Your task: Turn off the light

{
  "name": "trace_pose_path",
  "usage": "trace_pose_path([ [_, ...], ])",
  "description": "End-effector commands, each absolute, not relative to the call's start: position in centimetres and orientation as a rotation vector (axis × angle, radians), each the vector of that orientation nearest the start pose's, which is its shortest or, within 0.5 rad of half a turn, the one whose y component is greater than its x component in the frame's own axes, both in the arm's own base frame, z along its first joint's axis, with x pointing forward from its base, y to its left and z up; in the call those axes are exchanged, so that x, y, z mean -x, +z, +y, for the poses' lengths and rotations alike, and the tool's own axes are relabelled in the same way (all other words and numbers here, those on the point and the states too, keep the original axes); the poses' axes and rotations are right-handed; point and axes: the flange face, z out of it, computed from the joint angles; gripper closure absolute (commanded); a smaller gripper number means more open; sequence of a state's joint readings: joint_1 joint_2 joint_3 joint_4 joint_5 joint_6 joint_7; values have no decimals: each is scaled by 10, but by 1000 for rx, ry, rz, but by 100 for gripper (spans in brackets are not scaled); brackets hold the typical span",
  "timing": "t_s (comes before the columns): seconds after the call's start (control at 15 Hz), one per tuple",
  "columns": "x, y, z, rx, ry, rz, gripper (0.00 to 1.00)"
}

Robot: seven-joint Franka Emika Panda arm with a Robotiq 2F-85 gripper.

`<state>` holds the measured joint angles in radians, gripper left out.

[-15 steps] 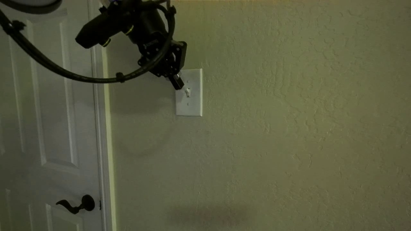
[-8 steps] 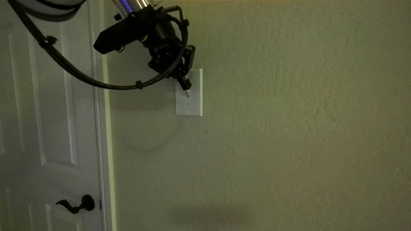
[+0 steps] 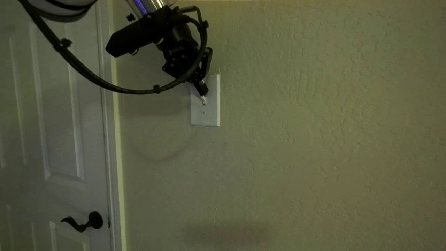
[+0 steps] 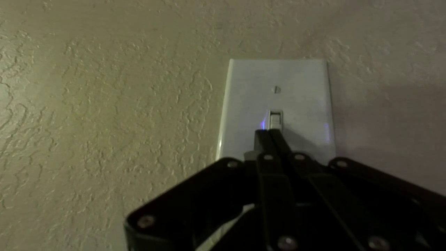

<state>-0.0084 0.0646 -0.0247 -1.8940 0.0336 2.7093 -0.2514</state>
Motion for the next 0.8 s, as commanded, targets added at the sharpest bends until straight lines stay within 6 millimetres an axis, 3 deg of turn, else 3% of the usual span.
trace_pose_path([
  [0.0,-628,541,-20,2973,-1136,-313,96],
  [0.33,-626,517,-22,2954,-1052,-282,96],
  [0.73,-610,537,-17,2972,-1004,-336,96],
])
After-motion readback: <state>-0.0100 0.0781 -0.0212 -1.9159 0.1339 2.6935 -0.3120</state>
